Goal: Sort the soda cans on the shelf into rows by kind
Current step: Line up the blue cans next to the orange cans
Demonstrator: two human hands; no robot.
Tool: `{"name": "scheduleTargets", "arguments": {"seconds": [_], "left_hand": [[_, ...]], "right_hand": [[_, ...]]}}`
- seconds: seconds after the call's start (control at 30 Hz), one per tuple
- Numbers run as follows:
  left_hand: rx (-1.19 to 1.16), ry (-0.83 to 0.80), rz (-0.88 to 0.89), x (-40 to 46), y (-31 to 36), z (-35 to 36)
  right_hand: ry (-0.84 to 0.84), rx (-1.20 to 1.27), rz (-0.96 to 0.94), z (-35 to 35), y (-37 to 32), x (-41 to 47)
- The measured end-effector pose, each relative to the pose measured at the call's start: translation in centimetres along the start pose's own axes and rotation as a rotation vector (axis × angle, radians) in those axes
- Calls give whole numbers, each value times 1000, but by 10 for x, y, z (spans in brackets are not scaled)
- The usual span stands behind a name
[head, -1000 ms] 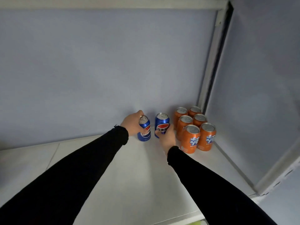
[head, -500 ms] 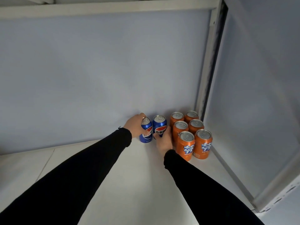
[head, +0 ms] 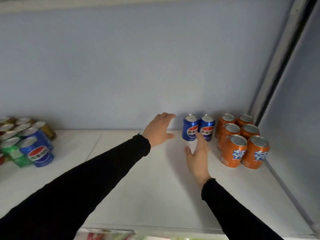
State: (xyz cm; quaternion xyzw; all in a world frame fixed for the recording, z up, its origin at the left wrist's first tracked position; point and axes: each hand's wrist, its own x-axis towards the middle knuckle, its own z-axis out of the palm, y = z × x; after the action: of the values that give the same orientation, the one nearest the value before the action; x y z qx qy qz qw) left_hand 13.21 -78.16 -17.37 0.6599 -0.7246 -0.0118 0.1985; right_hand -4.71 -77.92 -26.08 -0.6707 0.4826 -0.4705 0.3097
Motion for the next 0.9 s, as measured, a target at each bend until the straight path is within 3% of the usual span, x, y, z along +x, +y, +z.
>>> {"name": "scheduleTargets", "arguments": {"seconds": [0.17,0.4,0.67,0.9], "left_hand": [[128,47,-36,-81,-63,-44],[183,123,-180,-202,-170,-128],[154,138,-326,-313,-294,-205],[77,47,-411,-314,-365,-239]], "right_hand": [[-238,-97,-103,51,-45,-26],[-392,-7,-188,169,-131,-80],[-508,84,-127,296,-206,-139],[-612,163,15,374,-233,-148]]}}
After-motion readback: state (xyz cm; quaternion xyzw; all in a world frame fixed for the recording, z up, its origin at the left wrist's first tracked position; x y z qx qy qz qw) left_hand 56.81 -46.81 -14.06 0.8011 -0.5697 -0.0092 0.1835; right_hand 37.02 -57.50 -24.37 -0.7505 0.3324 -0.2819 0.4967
